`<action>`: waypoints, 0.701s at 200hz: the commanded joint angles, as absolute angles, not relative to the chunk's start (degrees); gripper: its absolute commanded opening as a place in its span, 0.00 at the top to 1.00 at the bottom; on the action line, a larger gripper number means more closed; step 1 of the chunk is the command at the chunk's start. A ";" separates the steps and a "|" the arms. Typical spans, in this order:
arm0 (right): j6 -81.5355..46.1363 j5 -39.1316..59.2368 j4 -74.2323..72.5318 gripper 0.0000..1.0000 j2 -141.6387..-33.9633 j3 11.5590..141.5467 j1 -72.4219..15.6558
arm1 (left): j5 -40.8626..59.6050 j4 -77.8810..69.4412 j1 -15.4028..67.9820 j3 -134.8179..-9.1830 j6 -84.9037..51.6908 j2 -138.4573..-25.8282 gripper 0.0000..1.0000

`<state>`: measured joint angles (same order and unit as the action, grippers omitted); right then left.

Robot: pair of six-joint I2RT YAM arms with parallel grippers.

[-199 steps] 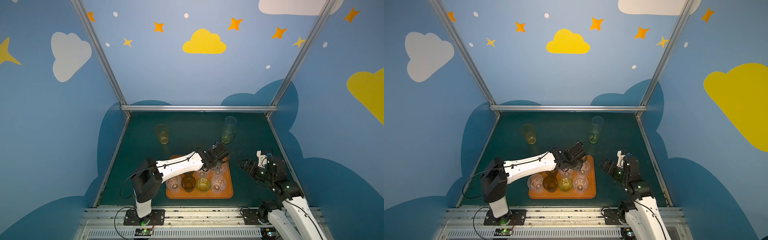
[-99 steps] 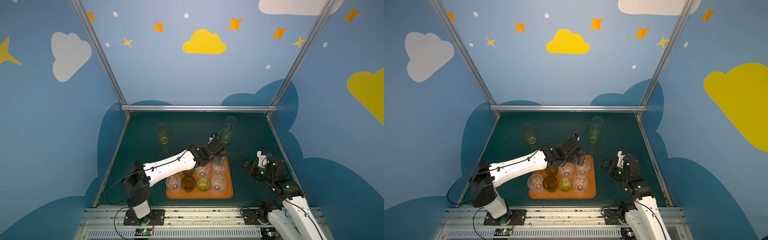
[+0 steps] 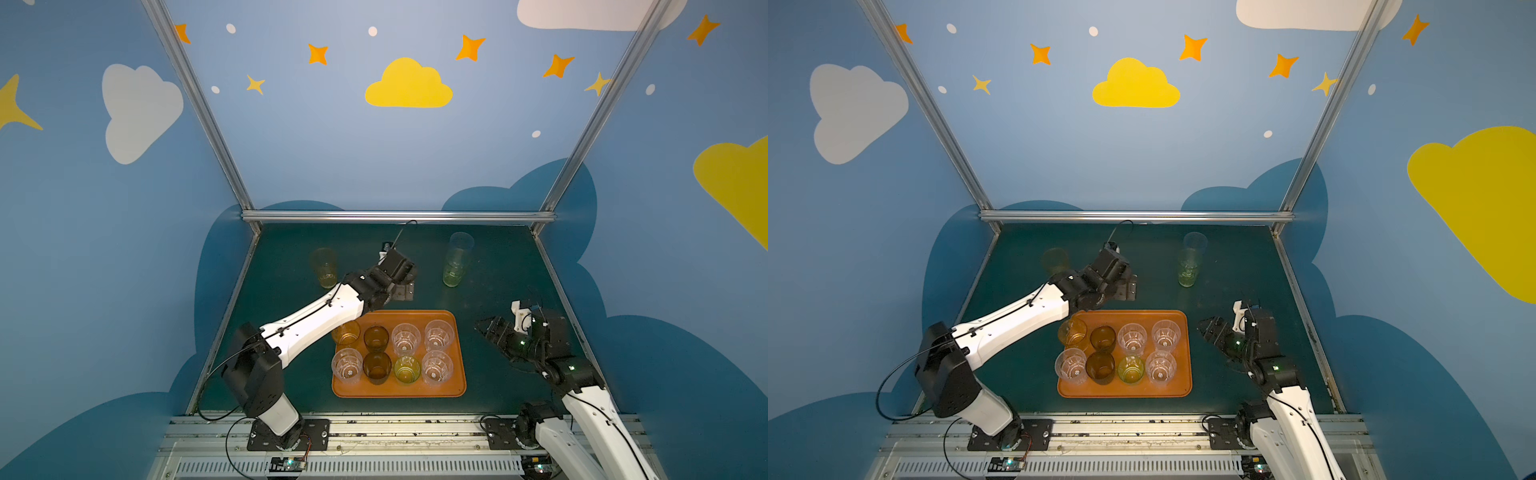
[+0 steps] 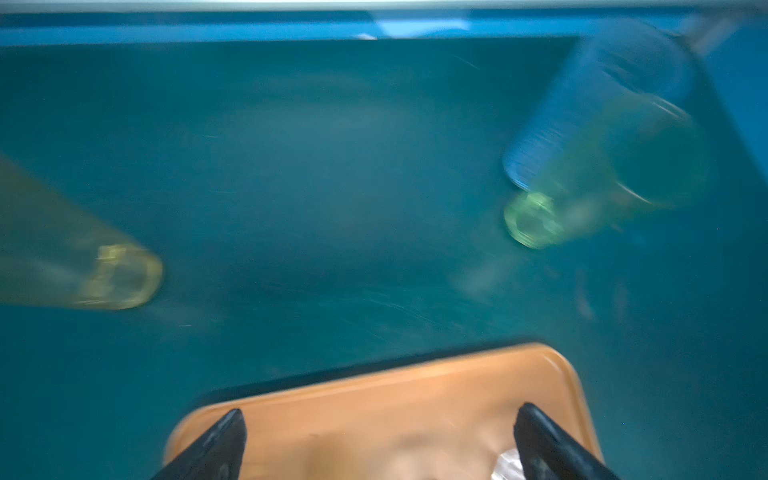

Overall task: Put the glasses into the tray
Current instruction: 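Open left gripper and move it toward the amber glass beyond the tray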

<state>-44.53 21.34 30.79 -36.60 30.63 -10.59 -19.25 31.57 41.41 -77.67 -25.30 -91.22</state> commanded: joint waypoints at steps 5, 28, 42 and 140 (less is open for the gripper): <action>-43.30 22.49 31.03 0.16 -36.82 32.71 -10.38 | -24.02 31.60 37.13 -72.90 -25.01 -84.31 0.00; -43.50 23.38 29.89 0.16 -37.28 32.87 -10.37 | -22.40 29.18 31.82 -68.38 -26.52 -78.56 0.00; -43.66 24.81 29.28 0.16 -37.91 33.35 -10.37 | -21.70 29.14 28.28 -66.09 -27.31 -75.68 0.00; -46.80 31.03 19.71 0.16 -38.85 30.77 -10.55 | -8.06 25.16 1.99 -61.60 -31.66 -66.52 0.00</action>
<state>-45.25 28.45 25.82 -38.37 31.90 -10.59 -14.00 27.03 7.22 -59.59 -29.87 -67.61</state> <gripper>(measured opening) 0.839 0.998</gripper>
